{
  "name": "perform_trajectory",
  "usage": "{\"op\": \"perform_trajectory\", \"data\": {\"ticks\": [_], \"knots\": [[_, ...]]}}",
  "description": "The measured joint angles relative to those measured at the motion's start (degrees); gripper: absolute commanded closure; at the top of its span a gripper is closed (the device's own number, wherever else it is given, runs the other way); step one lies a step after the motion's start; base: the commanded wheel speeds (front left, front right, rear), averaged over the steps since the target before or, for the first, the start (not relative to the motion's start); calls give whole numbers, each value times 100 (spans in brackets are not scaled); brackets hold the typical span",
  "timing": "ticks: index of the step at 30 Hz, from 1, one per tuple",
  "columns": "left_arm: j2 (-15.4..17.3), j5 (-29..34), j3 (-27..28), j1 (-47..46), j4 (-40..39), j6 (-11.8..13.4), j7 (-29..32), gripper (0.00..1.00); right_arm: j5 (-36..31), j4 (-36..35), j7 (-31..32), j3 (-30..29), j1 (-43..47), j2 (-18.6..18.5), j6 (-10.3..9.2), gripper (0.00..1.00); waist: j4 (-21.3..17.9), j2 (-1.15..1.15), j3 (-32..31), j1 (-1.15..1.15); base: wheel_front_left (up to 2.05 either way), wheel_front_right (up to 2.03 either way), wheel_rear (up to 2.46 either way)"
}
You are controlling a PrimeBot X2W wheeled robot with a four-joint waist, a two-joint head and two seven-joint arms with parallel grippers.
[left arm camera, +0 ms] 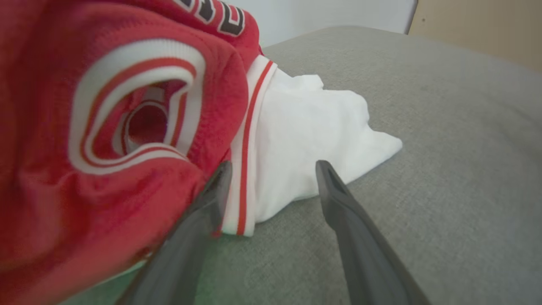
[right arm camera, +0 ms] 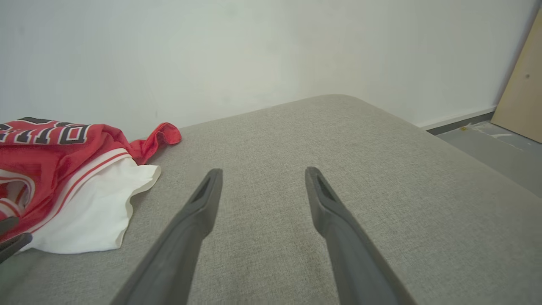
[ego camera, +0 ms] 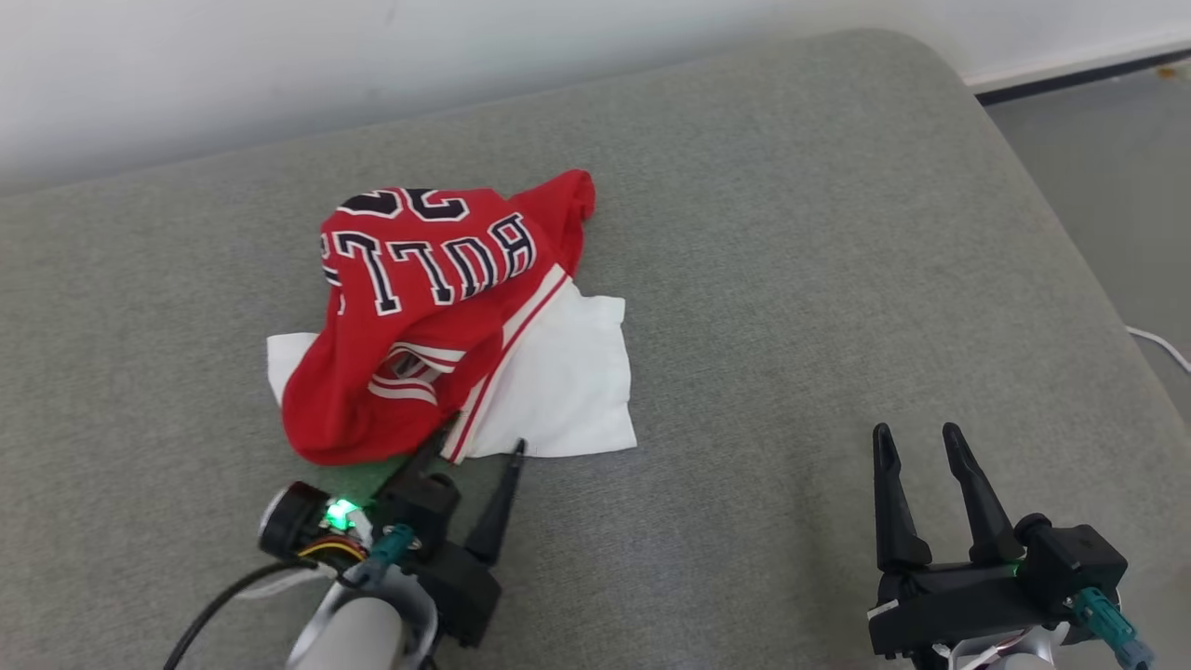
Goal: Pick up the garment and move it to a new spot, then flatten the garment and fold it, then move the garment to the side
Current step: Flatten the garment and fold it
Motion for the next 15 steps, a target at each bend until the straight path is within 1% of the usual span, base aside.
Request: {"op": "perform_trajectory", "data": {"ticks": [2, 5, 9, 11, 15], "knots": [[15, 49, 71, -122, 378, 119, 0, 0, 19, 11, 0, 8, -1, 3, 0, 0, -89, 0, 33, 0, 0, 0, 0], [14, 102, 87, -179, 580, 136, -1, 0, 22, 23, 0, 10, 1, 0, 0, 0, -154, 0, 47, 0, 0, 0, 0], [-53, 110, 33, -400, 1195, 108, -10, 0, 35, 37, 0, 32, 6, 3, 0, 0, -185, 0, -4, -1, 0, 0, 0], [-98, 111, 23, -481, 1384, 113, -10, 100, 36, 37, 0, 43, 12, 3, 0, 0, -177, -1, -45, -2, 0, 0, 0], [-154, 116, 14, -569, 1646, 186, -25, 100, 36, 38, 0, 63, 21, 2, 0, 0, -142, 0, -118, -1, 0, 0, 0]]}}
